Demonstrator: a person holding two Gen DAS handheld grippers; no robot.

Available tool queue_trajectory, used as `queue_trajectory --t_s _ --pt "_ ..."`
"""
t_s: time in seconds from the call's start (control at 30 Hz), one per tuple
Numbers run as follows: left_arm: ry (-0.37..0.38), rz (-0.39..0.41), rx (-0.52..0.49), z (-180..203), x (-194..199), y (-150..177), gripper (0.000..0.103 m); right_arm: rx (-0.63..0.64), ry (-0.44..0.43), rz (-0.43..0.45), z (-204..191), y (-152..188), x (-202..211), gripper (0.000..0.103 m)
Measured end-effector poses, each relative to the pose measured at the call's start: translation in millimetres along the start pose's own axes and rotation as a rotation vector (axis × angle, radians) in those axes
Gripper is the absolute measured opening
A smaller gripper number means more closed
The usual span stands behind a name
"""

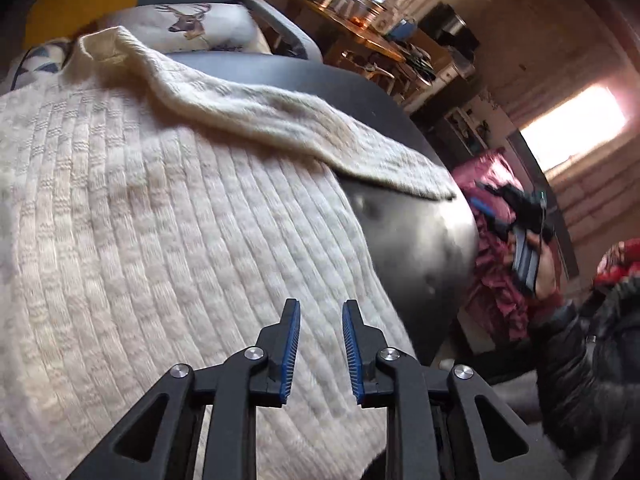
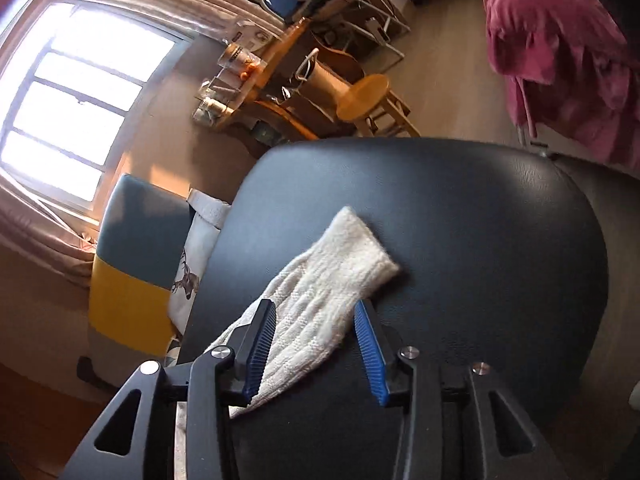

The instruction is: Fold clothes

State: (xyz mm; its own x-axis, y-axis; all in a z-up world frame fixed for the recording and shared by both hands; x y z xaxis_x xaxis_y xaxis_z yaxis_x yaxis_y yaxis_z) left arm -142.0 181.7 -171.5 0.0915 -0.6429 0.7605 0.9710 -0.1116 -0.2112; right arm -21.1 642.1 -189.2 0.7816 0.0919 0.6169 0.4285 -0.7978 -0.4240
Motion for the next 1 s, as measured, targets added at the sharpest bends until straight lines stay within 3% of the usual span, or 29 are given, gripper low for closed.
queue_trajectory --t_s 0.1,0.23,0.43,0.47,0.53,0.57,0.7,0.73,0.77,0.9,1.0 --pt "0.006 0.029 0.101 -10 -11 -38 0.025 -0.023 0.014 -0.020 13 4 -22 0.062" --pt "0.045 0.038 0.223 -18 -28 -69 0.025 -0.034 -0.035 0.006 3 -2 -40 0.065" --pt "0.120 0.041 0.416 -28 -54 -109 0.025 0.107 0.058 0.000 -15 -5 -57 0.066" --pt "0.132 0.042 0.448 -29 -59 -116 0.025 0.157 0.083 -0.011 -18 -3 -58 0.062" --pt "0.153 0.043 0.494 -30 -68 -126 0.025 0.193 0.133 -0.028 -18 -1 -60 0.036" --pt "0.162 0.043 0.504 -28 -72 -128 0.026 0.188 0.135 -0.048 -15 2 -63 0.005" --pt "0.181 0.053 0.533 -22 -88 -135 0.023 0.223 0.134 -0.031 -17 5 -64 0.007" --pt "0.171 0.064 0.514 -18 -89 -136 0.011 0.224 0.121 -0.016 -20 3 -61 0.007" --pt "0.161 0.076 0.493 -13 -89 -136 0.006 0.231 0.108 0.001 -25 2 -55 0.007" --pt "0.139 0.125 0.374 4 -68 -133 0.003 0.297 0.073 0.054 -47 -4 -24 0.006" --pt "0.197 0.062 0.354 16 -58 -112 0.003 0.325 0.055 0.068 -56 -2 -4 0.006"
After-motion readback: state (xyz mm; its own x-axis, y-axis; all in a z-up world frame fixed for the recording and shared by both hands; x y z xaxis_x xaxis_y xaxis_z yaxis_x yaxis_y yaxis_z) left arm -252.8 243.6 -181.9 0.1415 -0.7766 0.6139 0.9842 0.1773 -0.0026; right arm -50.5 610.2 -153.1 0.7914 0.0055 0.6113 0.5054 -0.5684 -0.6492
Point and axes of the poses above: each gripper's, at about its wrist camera, not at the fingertips, and x roughly against the way its jaws point, z to its right, y to its underside, the point moved 10 cm from there along -x, roughly the way its jaws point, and after that the axes turned 14 degrees about x, right-handed, at the moved point
